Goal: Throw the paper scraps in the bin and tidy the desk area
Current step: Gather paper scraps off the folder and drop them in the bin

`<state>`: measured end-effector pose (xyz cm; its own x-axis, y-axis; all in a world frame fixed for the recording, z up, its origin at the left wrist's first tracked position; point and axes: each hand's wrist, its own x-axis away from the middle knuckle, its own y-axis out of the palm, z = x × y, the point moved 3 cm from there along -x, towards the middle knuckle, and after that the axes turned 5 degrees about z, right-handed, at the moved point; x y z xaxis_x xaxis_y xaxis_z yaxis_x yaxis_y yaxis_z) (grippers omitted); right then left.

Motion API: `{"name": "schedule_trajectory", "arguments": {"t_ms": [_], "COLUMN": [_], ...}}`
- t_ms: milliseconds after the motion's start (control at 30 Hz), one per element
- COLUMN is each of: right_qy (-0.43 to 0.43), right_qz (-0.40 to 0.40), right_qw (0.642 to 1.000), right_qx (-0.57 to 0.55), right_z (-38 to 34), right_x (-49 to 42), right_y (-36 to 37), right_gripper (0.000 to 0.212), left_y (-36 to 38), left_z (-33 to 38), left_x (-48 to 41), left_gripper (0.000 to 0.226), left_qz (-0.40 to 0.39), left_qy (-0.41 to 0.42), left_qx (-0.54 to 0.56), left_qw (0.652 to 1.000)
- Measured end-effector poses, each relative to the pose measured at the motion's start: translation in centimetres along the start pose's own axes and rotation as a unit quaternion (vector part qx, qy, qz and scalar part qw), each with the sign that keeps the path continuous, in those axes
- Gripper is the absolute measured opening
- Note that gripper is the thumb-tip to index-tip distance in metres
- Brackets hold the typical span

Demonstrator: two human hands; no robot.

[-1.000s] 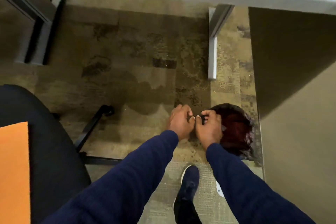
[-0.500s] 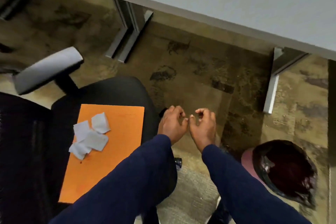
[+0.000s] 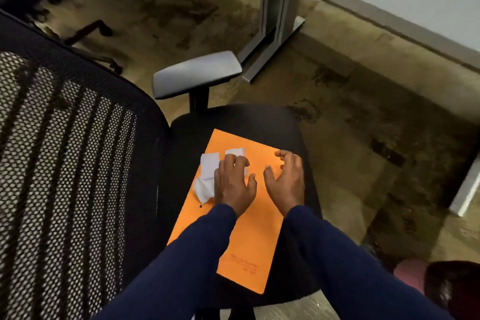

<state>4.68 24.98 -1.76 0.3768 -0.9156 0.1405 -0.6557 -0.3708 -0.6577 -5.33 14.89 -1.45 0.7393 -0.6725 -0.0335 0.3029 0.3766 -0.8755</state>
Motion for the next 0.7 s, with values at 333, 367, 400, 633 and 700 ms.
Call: {"name": "schedule_trajectory", "arguments": {"t_ms": [333, 367, 400, 633, 700], "right_qy": [-0.166, -0.176, -0.191, -0.236, -0.238], "right_qz": [-0.138, -0.139, -0.141, -0.149, -0.142], "right_qw": [0.960, 0.953, 0.945, 0.911, 0.913], "right_qx": [0.178, 0.202, 0.227, 0.305, 0.300], "right_z": [-3.0, -3.2, -3.5, -4.1, -3.6], "right_x": [0.9, 0.7, 0.6, -0.3, -0.2], "right_y": [7.7, 8.2, 8.6, 9.1, 8.3], "right_gripper": [0.069, 0.069, 0.069, 0.046, 0.039], "left_y": [0.1, 0.3, 0.5, 1.5, 1.6], "left_z": [-7.4, -7.4, -7.4, -7.4, -7.3], "left_x": [2.8, 2.8, 2.8, 2.7, 3.0], "left_gripper": [0.094, 0.093, 0.090, 0.065, 0.061], "left_qz": [0.008, 0.011, 0.012, 0.027, 0.047], "left_qy": [-0.249, -0.265, -0.275, -0.282, -0.280], "left_qx": [-0.069, -0.068, -0.070, -0.088, -0.094], "left_qw": [0.966, 0.962, 0.959, 0.955, 0.954]}}
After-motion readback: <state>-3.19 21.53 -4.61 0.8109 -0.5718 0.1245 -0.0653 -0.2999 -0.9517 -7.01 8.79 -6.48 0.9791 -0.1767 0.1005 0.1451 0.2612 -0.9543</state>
